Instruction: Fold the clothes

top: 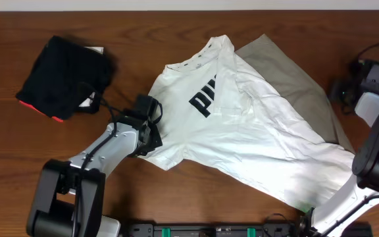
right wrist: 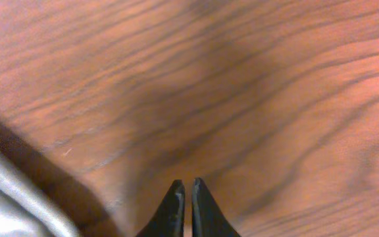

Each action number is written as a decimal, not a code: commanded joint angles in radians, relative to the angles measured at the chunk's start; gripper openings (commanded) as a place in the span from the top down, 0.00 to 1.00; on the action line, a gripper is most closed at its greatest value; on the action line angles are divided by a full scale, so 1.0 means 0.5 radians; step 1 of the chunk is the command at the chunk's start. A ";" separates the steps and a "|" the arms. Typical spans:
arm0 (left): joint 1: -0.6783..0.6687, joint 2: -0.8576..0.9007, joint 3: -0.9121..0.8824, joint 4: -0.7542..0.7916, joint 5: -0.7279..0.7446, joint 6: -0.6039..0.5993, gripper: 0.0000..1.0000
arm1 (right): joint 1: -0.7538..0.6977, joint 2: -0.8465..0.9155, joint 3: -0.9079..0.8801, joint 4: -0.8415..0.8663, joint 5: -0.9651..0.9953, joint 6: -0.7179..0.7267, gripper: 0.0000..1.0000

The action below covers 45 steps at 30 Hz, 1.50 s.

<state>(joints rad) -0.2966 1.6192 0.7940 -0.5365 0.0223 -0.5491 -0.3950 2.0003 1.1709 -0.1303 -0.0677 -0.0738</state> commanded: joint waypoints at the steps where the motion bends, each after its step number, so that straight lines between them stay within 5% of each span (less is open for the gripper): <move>1: 0.020 0.062 -0.102 -0.037 -0.146 0.013 0.94 | 0.001 -0.027 0.199 -0.153 -0.287 -0.150 0.91; 8: 0.020 0.062 -0.101 -0.014 -0.146 0.013 0.87 | 0.005 -0.024 0.506 -0.648 -0.788 -0.533 0.73; 11: 0.020 0.062 -0.101 -0.014 -0.146 0.013 0.83 | 0.005 -0.018 0.510 -0.674 -0.787 -0.636 0.47; 14: 0.020 0.062 -0.102 -0.017 -0.146 0.014 0.77 | 0.005 0.025 0.510 -0.667 -0.787 -0.656 0.03; 21: 0.020 0.062 -0.102 -0.043 -0.146 0.013 0.75 | 0.005 0.239 0.510 -0.666 -0.936 -0.694 0.01; 28: 0.020 0.062 -0.102 -0.044 -0.146 0.013 0.75 | 0.022 0.406 0.510 -0.678 -1.071 -0.693 0.20; 34: 0.020 0.062 -0.102 -0.044 -0.146 0.013 0.81 | 0.047 0.407 0.513 -0.722 -1.086 -0.693 0.72; 40: 0.020 0.062 -0.103 -0.045 -0.146 0.013 0.94 | 0.047 0.407 0.523 -0.736 -1.102 -0.693 0.97; 45: 0.020 0.062 -0.103 -0.045 -0.146 0.013 0.94 | 0.045 0.406 0.647 -0.785 -1.112 -0.676 0.99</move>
<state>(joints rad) -0.2955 1.6165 0.7902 -0.5415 -0.0116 -0.5457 -0.3794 2.1845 1.4467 -0.5159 -0.6056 -0.4168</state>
